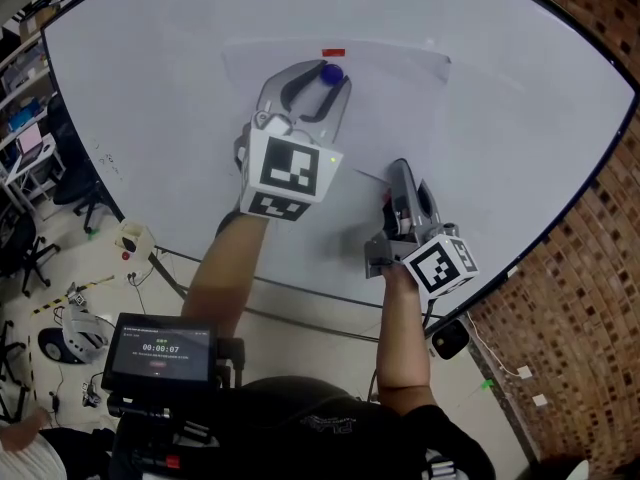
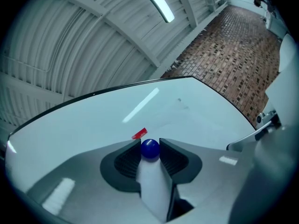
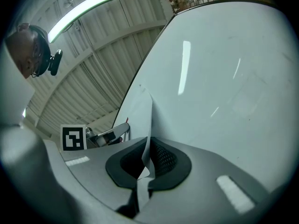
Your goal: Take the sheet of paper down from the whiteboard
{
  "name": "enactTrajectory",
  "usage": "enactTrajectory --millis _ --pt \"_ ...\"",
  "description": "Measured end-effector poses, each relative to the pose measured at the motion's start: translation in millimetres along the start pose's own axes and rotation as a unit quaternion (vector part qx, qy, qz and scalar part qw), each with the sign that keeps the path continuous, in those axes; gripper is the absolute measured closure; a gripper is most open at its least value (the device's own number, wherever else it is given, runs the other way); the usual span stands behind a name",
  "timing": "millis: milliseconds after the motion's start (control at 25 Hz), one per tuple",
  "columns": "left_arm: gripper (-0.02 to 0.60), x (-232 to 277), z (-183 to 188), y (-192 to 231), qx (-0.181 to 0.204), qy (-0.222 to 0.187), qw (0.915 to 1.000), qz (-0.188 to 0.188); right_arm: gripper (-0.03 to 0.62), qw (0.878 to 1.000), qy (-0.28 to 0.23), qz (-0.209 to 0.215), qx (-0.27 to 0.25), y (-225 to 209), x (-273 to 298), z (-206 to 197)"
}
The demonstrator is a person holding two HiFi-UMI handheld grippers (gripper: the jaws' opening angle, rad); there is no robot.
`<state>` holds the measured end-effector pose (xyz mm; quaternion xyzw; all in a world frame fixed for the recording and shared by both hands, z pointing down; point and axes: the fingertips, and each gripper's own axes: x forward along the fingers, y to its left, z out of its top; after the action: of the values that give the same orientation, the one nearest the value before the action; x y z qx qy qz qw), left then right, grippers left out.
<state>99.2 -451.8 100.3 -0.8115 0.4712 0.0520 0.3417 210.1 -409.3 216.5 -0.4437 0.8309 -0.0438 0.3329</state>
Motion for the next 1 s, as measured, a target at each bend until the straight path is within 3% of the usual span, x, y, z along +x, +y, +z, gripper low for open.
enactTrajectory --millis 560,1000 --pt "0.459 -15 0 1 -0.035 -0.013 0.9993 0.007 0.582 1.0 -0.023 -0.009 0.008 -4 -8 0" --pt "0.459 -70 -31 4 -0.097 0.028 0.9938 0.046 0.582 1.0 -0.02 -0.016 -0.007 -5 -32 -3"
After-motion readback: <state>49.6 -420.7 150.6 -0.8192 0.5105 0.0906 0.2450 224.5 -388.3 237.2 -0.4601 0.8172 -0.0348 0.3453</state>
